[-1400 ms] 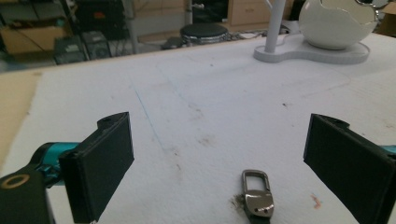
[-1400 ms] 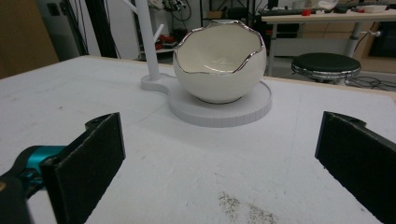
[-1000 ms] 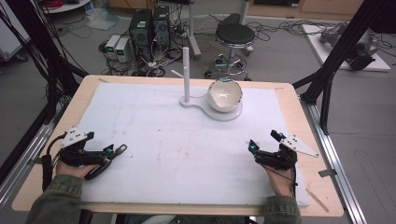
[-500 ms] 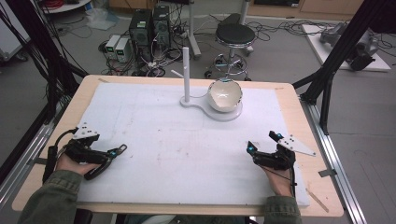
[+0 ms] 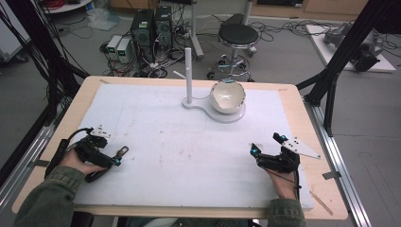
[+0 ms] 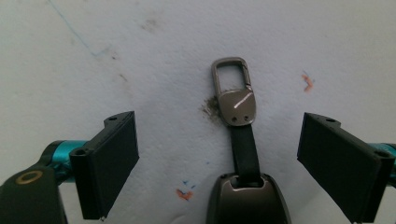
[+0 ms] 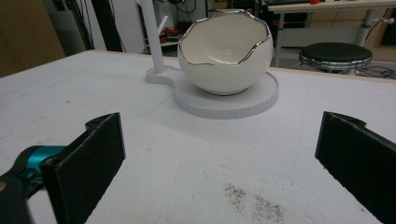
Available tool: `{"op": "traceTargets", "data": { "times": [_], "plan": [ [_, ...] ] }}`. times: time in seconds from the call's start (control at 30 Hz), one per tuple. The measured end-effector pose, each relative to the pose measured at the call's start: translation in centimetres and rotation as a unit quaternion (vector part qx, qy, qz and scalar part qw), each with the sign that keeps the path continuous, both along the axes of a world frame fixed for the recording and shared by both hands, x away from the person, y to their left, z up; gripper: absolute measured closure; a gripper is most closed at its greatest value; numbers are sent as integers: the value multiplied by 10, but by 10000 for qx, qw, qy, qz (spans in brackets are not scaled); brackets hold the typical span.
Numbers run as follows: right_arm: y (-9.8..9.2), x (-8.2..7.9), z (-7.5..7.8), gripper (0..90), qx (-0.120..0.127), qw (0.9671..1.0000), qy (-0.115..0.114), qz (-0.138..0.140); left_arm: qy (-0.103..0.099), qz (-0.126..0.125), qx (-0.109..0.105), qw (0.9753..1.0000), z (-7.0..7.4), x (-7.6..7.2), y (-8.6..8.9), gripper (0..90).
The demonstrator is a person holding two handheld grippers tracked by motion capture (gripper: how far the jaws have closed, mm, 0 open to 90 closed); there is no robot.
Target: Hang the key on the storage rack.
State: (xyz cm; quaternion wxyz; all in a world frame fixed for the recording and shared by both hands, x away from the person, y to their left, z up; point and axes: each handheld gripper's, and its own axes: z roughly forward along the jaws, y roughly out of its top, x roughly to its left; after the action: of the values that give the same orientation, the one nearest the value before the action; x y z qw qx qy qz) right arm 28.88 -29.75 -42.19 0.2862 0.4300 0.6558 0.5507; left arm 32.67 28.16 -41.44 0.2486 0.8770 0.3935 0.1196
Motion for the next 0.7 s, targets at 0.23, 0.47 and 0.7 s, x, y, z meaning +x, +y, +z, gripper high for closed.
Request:
{"op": "traceTargets", "data": {
  "times": [0.23,0.47,0.7],
  "plan": [
    [0,0,0,5,-31,10000,-8,18,472,-133,296,9984,2,6,-6,166],
    [0,0,0,5,-39,10000,-15,16,1047,-342,298,9935,9,16,-4,326],
    [2,1,-1,5,-113,9999,28,14,1332,-365,193,9902,6,24,0,499]
  ]
}}
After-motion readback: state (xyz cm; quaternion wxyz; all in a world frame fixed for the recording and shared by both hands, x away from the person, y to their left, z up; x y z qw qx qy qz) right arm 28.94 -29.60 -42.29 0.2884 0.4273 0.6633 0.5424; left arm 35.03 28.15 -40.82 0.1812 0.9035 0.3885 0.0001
